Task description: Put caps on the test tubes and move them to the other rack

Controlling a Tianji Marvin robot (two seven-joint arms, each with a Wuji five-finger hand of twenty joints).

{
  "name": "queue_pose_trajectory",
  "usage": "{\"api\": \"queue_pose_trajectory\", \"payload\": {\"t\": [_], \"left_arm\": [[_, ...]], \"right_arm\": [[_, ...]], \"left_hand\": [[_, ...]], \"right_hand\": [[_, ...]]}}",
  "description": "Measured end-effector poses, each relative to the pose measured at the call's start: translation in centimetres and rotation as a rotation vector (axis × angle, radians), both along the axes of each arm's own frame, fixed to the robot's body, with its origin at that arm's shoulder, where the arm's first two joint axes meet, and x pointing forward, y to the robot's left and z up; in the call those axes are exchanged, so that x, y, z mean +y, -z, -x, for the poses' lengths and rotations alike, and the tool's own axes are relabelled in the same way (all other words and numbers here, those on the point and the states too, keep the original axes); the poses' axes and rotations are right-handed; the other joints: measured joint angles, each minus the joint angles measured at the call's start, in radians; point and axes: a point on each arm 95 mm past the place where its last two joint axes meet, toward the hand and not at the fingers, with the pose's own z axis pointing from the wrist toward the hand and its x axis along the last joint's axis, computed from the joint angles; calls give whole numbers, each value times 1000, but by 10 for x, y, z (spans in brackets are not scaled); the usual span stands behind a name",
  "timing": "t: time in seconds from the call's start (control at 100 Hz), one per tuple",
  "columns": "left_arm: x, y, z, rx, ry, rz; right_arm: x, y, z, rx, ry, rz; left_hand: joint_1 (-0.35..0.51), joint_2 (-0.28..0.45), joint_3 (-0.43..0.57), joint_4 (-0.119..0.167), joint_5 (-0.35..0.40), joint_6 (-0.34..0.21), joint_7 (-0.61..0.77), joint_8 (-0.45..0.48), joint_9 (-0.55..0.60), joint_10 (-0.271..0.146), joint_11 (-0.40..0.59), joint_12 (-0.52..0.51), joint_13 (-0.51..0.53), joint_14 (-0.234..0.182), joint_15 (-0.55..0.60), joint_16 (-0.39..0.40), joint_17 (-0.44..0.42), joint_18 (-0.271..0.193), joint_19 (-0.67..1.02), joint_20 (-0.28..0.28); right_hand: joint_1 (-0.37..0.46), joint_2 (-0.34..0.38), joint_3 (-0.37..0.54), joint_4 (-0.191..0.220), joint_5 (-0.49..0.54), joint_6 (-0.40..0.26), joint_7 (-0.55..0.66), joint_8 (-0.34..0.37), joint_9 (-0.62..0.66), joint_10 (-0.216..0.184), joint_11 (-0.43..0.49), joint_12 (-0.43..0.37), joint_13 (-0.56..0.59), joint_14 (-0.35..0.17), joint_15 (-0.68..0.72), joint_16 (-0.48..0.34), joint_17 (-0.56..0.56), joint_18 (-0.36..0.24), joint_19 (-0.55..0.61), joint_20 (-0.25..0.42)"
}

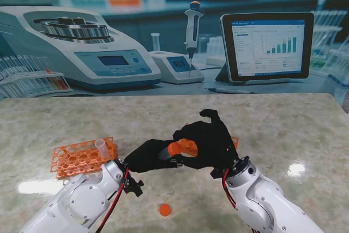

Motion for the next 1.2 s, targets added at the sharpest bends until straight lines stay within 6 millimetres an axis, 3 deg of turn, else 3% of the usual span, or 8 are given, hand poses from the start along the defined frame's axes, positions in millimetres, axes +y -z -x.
{"api": "queue_pose_trajectory", "payload": {"t": [0.55, 0.62, 0.71, 0.76, 1.2], "left_arm": [[-1, -1, 0, -2, 2, 2], [-1, -1, 0, -2, 2, 1], [0, -1, -1, -1, 0, 1], [0, 0, -1, -1, -1, 1], [0, 0, -2, 1, 2, -2]], "right_arm": [[3, 0, 0, 11, -21, 3], [4, 0, 0, 10, -23, 2], [5, -1, 0, 9, -26, 1], [5, -1, 0, 11, -27, 2], [8, -2, 0, 11, -44, 12]], "left_hand": [[0, 0, 0, 0, 0, 0, 0, 0, 0, 0, 0, 0, 0, 0, 0, 0, 0, 0, 0, 0], [0, 0, 0, 0, 0, 0, 0, 0, 0, 0, 0, 0, 0, 0, 0, 0, 0, 0, 0, 0], [0, 0, 0, 0, 0, 0, 0, 0, 0, 0, 0, 0, 0, 0, 0, 0, 0, 0, 0, 0], [0, 0, 0, 0, 0, 0, 0, 0, 0, 0, 0, 0, 0, 0, 0, 0, 0, 0, 0, 0], [0, 0, 0, 0, 0, -1, 0, 0, 0, 0, 0, 0, 0, 0, 0, 0, -1, 0, 0, 0]], "right_hand": [[59, -25, 2, -7, 13, 2, 38, 17, 39, 1, 38, 25, 3, 0, 7, 11, 11, 12, 0, 0], [107, -26, -55, -46, 5, 3, 89, -38, 53, 1, 42, 35, 24, -2, 10, 12, 14, 13, 0, 0], [171, -32, -142, -58, -20, 10, 189, -151, 69, 1, 65, 44, 23, -5, 13, 13, 21, 13, 0, 0], [180, -36, -152, -59, -27, 11, 213, -171, 75, 1, 72, 45, 23, -7, 13, 13, 22, 13, 0, 0], [231, -38, -162, -96, -28, 58, 237, -192, 121, -7, 95, 124, 76, -12, 15, 24, 44, 13, 0, 0]]}}
